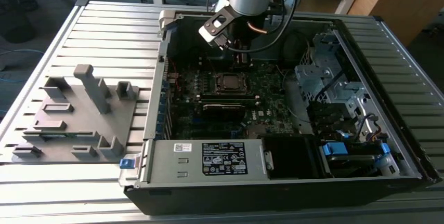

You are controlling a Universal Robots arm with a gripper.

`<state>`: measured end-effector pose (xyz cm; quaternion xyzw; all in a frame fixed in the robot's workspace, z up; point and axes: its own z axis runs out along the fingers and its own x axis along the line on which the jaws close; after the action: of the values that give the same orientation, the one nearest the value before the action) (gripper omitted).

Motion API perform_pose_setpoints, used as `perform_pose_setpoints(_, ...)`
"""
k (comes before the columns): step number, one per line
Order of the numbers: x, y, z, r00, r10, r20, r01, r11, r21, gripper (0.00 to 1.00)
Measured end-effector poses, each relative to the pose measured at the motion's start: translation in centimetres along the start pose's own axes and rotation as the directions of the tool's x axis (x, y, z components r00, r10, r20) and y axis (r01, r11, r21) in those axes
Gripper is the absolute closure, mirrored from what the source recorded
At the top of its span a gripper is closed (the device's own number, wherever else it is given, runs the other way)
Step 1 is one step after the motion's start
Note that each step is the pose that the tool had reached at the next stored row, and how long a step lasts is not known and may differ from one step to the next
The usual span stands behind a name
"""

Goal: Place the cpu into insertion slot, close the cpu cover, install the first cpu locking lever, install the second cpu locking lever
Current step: 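Close the cpu cover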

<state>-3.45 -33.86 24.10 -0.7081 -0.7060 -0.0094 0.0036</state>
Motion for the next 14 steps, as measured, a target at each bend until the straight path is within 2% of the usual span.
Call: perform_pose_setpoints(14, 0.00, -0.03, -0.22, 1.0000, 0.000, 0.0002, 0.000, 1.0000, -0.0009, 0.90)
